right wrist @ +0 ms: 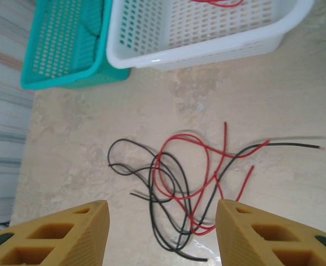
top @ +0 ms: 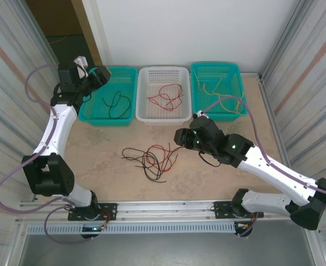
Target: Untangle the cables
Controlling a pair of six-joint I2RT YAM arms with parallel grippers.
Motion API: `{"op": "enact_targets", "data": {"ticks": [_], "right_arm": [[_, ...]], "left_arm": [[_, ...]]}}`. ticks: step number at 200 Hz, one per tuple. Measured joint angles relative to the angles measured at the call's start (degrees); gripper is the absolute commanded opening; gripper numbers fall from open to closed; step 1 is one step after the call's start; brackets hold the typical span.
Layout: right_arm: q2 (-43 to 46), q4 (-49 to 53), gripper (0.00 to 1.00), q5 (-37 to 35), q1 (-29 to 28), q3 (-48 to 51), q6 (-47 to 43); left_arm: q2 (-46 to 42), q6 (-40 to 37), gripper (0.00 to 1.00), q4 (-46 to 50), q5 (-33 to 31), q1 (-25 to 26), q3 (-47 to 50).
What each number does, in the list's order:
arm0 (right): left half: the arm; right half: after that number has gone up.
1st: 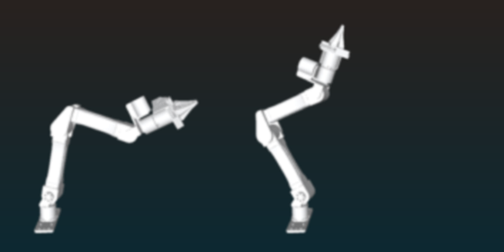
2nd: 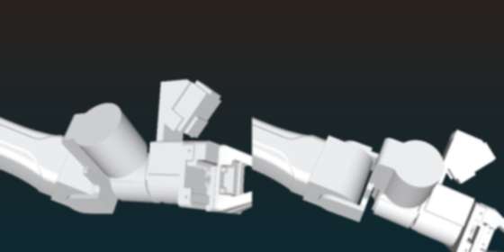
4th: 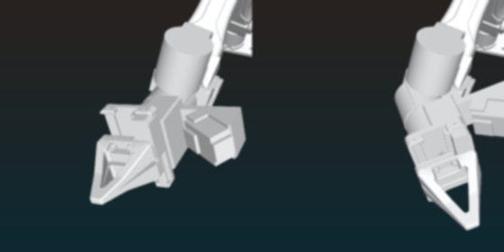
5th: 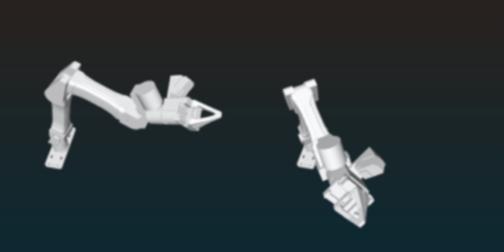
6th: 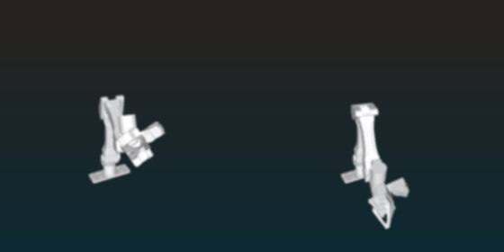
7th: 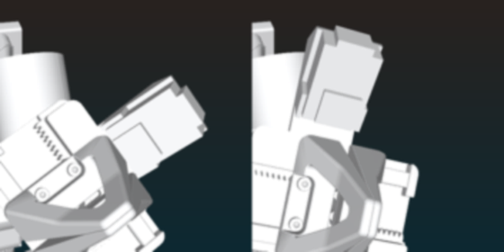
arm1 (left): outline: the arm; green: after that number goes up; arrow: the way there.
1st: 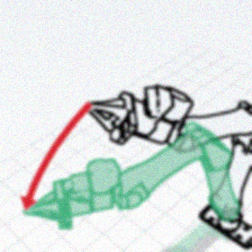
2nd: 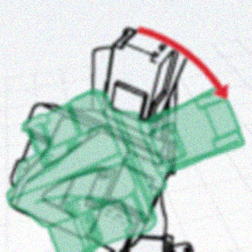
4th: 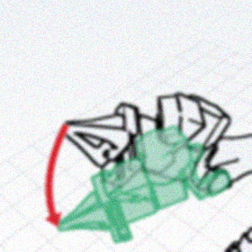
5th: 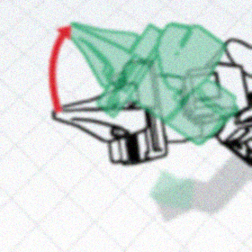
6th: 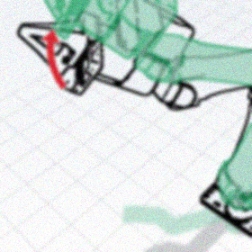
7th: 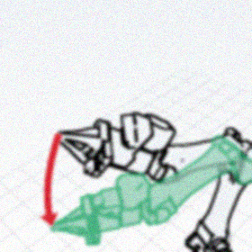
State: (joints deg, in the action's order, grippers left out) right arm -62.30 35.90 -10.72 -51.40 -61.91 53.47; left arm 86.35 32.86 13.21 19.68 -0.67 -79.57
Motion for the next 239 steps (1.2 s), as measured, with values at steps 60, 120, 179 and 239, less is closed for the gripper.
{"op": "enact_targets", "data": {"ticks": [60, 120, 179, 239], "right_arm": [[-3.7, 0.8, 0.51, 1.7, 4.3, 0.8, 0.1], [-5.7, 0.9, 0.49, 3.1, 4.0, 3.3, 0.9], [-5.7, 1.7, 0.49, 3.0, 4.0, 5.1, 1.8], [-5.7, 1.9, 0.49, 3.0, 4.0, 5.1, 1.8]], "left_arm": [[1.1, 0.3, 0.75, 1.8, 2.2, 4.1, 5.8], [12.2, 0.4, 0.77, 1.5, 8.8, 8.4, 2.8], [16.2, 0.9, 0.78, 0.0, 10.4, 11.0, 2.7], [16.4, 0.9, 0.75, -1.0, 10.8, 12.1, 2.7]]}}
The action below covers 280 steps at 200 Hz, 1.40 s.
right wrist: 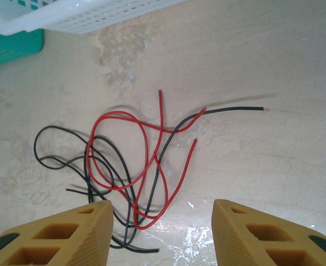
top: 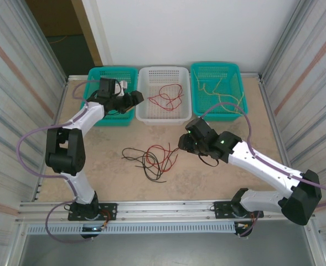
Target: Untangle the cables
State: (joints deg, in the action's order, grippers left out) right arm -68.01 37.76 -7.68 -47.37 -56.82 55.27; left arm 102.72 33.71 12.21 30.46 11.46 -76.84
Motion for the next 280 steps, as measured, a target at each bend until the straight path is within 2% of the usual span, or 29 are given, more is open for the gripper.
{"op": "enact_targets", "data": {"ticks": [55, 86, 114, 140, 165, 206, 244, 280], "right_arm": [[0.6, 0.1, 0.49, 0.0, 0.0, 0.0, 0.0], [0.7, 0.5, 0.49, -0.2, 0.0, 0.0, 0.0], [2.8, 2.8, 0.48, -2.0, 0.2, 0.0, 0.0], [7.8, 7.1, 0.48, -7.5, 0.5, 0.0, 0.2], [16.3, 12.1, 0.49, -12.9, 3.0, 0.0, 1.3], [26.4, 15.9, 0.48, -13.4, 9.8, 0.9, 1.5], [24.9, 16.4, 0.47, -10.7, 10.3, 3.0, 1.5], [19.4, 13.7, 0.46, -7.0, 9.4, 3.0, 1.5]], "left_arm": [[0.0, -2.4, 0.81, 1.6, -2.6, -0.4, -0.8], [0.2, -5.6, 0.81, 4.7, -6.1, -0.6, -4.0], [2.3, -6.8, 0.82, 5.4, -6.5, -0.6, -5.0], [4.8, -7.1, 0.81, 6.2, -6.5, -0.2, -5.1], [6.7, -7.9, 0.81, 7.1, -6.6, 0.9, -5.8], [6.7, -8.2, 0.8, 7.3, -6.4, 1.4, -6.3], [6.7, -8.2, 0.8, 7.3, -6.3, 1.5, -6.4], [6.7, -8.9, 0.8, 8.0, -7.0, 1.7, -7.3]]}}
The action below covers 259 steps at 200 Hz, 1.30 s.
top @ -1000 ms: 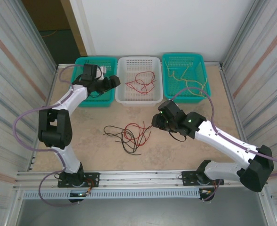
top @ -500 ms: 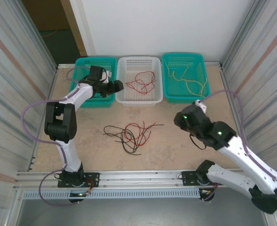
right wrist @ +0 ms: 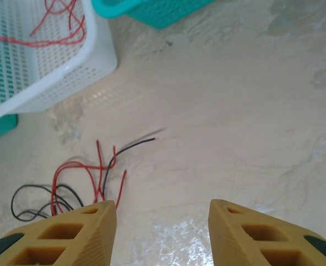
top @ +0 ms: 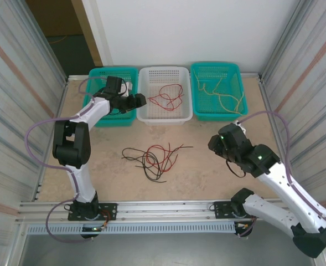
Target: Untangle the cables
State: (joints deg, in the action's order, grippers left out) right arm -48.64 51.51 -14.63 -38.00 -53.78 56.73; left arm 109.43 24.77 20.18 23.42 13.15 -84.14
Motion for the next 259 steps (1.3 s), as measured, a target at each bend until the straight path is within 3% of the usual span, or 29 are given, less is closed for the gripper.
{"op": "enact_targets", "data": {"ticks": [43, 79, 111, 145, 165, 176, 192, 210, 259], "right_arm": [[-12.6, -6.4, 0.44, 3.2, -4.9, 0.0, 0.0], [-23.1, -15.3, 0.43, 7.0, -4.1, 0.1, -0.2], [-33.3, -23.5, 0.41, 10.9, -1.6, 0.0, -0.4], [-42.2, -27.8, 0.37, 13.3, -0.5, -1.6, -0.7], [-46.5, -30.3, 0.24, 14.8, -0.2, -3.3, -0.5], [-49.2, -31.4, 0.21, 15.6, -0.2, -4.5, -0.7], [-51.9, -32.6, 0.27, 16.4, -0.2, -5.4, -0.6], [-52.5, -32.5, 0.41, 16.5, -0.2, -5.4, -0.3], [-44.4, -31.7, 0.53, 12.0, -0.8, -1.6, 1.8]], "left_arm": [[-4.8, -1.7, 0.83, 4.5, -7.9, 0.0, -0.3], [-19.2, -1.7, 0.8, 8.7, -13.1, 0.0, 1.1], [-36.0, 0.1, 0.77, 9.8, -11.8, 1.0, 9.1], [-47.7, 1.6, 0.75, 12.2, -7.9, 6.7, 20.9], [-50.8, 2.7, 0.75, 14.1, -5.9, 9.7, 26.5], [-52.2, 3.6, 0.74, 14.6, -5.4, 10.8, 28.8], [-53.9, 4.7, 0.74, 15.5, -4.7, 11.6, 30.8], [-55.2, 5.5, 0.74, 15.8, -4.2, 11.7, 31.4], [-55.8, 5.7, 0.73, 15.8, -4.1, 11.7, 31.4]]}}
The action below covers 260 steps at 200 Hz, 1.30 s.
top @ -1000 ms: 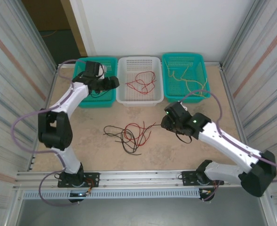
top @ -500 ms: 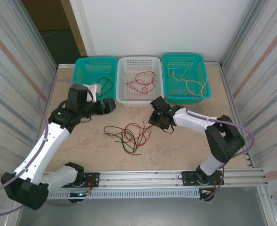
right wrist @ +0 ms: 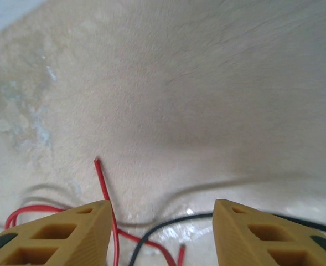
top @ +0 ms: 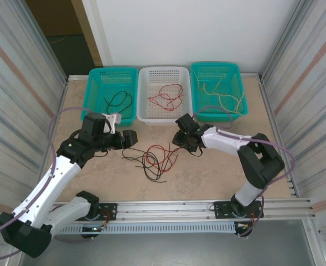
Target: Untangle the cables
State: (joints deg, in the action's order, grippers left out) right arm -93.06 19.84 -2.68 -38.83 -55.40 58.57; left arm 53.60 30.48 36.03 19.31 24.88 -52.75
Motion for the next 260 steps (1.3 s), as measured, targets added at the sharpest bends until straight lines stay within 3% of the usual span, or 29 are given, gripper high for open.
{"op": "enact_targets", "data": {"ticks": [47, 136, 155, 174, 191, 223, 260], "right_arm": [[10.2, 1.2, 0.5, -5.3, 0.7, 7.3, 9.5], [2.9, -5.3, 0.45, -3.4, 3.6, 10.6, 17.1], [2.0, -6.3, 0.35, -3.0, 3.6, 10.0, 17.6], [1.0, -6.8, 0.16, -2.7, 3.9, 9.5, 17.8], [0.4, -8.2, 0.0, -2.0, 4.3, 9.3, 16.7], [2.4, -7.3, 0.0, -1.7, 5.3, 6.7, 12.4], [11.2, -1.2, 0.0, -3.5, 3.2, -7.1, -2.9]], "left_arm": [[1.2, 0.5, 0.71, -0.3, 0.2, 0.0, 1.1], [2.5, 0.3, 0.7, -0.3, 1.3, 0.4, 1.8], [3.1, 0.2, 0.7, -0.3, 1.3, 0.4, 1.8], [3.6, -0.2, 0.7, -0.3, 1.3, 0.4, 1.8], [4.2, -0.3, 0.7, -0.4, 1.5, 0.4, 1.8], [5.0, -0.7, 0.7, -0.8, 2.4, 0.4, 1.6], [5.0, -1.4, 0.72, -2.9, 5.1, 0.4, 0.3]]}}
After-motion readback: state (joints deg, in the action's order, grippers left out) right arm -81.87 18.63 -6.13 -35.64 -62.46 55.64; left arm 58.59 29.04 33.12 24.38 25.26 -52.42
